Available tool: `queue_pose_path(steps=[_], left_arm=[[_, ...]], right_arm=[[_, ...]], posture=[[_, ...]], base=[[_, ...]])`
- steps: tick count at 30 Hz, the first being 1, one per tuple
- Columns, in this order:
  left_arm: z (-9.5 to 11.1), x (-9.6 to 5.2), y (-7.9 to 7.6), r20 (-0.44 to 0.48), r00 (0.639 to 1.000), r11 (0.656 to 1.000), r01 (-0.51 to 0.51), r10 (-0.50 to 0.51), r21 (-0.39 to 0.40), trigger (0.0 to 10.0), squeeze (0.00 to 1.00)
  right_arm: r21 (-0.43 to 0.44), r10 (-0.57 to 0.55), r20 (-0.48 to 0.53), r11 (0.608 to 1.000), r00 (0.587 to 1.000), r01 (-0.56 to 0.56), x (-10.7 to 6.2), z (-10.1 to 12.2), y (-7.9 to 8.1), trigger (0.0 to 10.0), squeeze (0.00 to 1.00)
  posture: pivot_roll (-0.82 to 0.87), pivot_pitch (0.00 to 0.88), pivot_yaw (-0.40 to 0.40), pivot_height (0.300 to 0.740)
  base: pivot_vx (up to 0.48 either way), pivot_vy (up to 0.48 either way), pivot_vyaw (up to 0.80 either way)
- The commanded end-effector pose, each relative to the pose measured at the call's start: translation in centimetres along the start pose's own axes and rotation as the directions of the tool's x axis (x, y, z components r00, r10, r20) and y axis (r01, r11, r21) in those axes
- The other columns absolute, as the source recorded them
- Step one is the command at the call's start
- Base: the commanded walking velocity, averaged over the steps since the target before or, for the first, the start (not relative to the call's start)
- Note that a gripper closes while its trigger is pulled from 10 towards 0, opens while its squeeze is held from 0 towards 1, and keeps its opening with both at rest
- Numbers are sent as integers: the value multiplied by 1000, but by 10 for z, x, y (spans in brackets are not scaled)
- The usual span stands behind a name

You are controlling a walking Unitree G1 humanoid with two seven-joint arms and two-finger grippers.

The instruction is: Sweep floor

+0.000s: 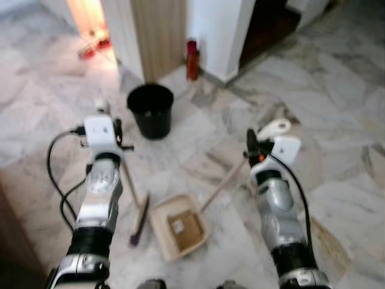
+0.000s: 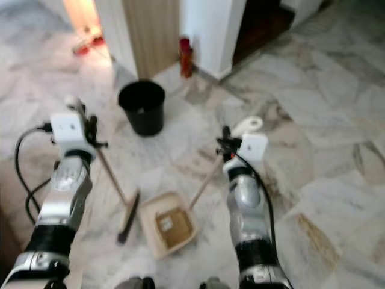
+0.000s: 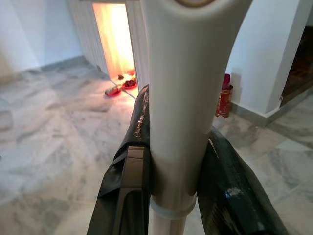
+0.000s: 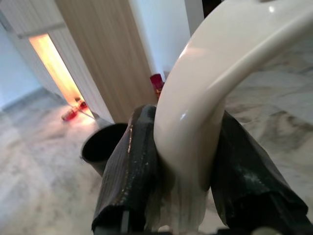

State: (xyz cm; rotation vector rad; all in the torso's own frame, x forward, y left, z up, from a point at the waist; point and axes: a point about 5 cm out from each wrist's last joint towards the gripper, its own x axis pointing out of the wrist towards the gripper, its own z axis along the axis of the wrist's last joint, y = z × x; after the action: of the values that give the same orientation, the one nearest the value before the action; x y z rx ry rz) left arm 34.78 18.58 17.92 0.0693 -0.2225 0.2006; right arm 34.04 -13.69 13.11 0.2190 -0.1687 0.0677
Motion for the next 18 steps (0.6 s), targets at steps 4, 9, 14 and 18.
queue_pose_path(steps=[4, 9, 14, 18], left_arm=[[8, 1, -5, 35, 999, 1000, 6, -5, -12, 10000, 0], [8, 1, -4, 36, 999, 1000, 2, -2, -13, 10000, 0], [8, 1, -4, 37, 999, 1000, -2, 3, -14, 10000, 0], [8, 1, -3, 37, 999, 1000, -5, 6, -18, 10000, 0]], right_arm=[[-23, 28, 50, 999, 998, -27, 1, 11, 3, 10000, 0], [-8, 24, 43, 1000, 999, -24, 1, 10, 3, 10000, 0], [-2, 25, 38, 1000, 999, -25, 1, 9, 2, 10000, 0], [-2, 27, 36, 1000, 999, -27, 2, 9, 2, 10000, 0]], posture=[[43, 177, -3, 740], [45, 176, -6, 740], [45, 174, -7, 740], [46, 174, -7, 740]], base=[[335, 0, 600], [302, 0, 320], [328, 0, 0], [361, 0, 0]])
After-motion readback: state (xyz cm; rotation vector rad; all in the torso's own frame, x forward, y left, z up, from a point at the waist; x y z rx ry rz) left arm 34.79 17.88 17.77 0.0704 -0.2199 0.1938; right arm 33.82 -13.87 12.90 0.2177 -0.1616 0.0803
